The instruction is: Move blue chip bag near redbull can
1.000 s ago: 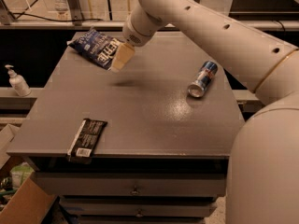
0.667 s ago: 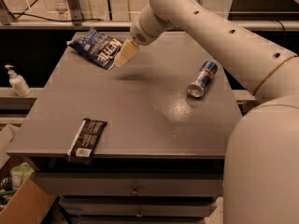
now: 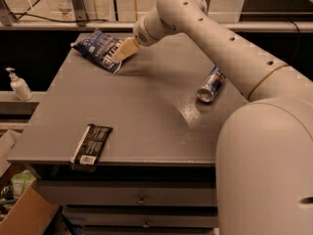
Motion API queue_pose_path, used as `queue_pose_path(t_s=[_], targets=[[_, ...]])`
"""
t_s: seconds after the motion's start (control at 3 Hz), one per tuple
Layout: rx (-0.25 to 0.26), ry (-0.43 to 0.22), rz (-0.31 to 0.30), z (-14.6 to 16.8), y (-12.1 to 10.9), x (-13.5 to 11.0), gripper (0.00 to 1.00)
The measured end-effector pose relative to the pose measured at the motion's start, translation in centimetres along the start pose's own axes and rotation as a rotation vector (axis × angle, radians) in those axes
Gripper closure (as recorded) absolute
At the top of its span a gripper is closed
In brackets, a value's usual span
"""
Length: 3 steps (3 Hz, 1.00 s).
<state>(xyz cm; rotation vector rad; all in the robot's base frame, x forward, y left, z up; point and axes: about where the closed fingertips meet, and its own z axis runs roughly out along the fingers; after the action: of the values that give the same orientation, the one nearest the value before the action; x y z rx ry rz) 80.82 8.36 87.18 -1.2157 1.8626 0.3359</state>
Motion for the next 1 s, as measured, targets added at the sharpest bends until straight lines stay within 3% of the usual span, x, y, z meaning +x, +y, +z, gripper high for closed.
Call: queue_pose_path(t_s=[0.67, 1.0], targets=[[-0.024, -0.005, 0.109, 2.7, 0.7, -0.4, 0.0], [-0.032, -0.006, 0.145, 3.3, 1.0, -0.4, 0.17]])
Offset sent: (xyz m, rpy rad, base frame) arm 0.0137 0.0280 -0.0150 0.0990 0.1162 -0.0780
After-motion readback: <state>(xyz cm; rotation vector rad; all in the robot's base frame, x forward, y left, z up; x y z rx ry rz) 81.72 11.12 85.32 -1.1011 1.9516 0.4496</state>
